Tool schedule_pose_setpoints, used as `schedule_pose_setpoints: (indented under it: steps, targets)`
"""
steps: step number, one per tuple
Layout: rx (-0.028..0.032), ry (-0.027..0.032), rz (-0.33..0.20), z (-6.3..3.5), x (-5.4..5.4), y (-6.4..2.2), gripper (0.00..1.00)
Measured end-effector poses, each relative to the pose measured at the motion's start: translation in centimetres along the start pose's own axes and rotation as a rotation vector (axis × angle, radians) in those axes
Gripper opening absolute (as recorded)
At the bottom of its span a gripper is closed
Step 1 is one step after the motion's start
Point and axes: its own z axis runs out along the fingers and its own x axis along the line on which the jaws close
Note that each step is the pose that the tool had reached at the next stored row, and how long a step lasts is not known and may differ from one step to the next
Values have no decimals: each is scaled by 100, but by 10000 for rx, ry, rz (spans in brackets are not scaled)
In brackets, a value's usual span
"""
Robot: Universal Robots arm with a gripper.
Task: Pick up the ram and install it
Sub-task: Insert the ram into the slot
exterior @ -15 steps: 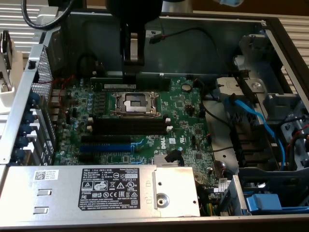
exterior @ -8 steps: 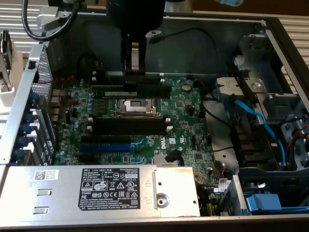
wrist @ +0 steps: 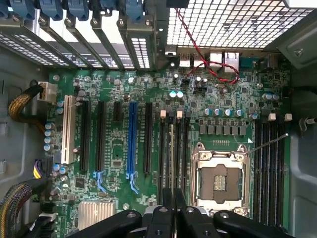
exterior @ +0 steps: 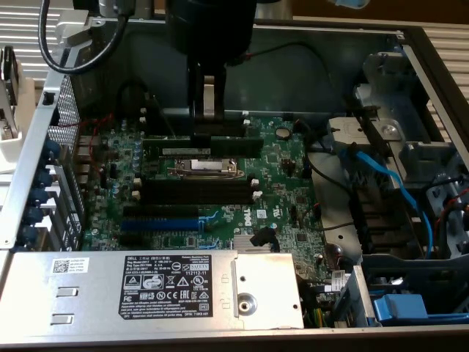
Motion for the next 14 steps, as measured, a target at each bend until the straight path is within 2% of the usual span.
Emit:
schedule_pose_setpoints:
  steps: [1, 2, 14]
  targets:
    - [-1, 38, -9, 5, 0, -1, 12]
    - [-2, 46, -15, 7, -1, -1, 12]
    - [-39, 49, -22, 52, -53, -5, 12]
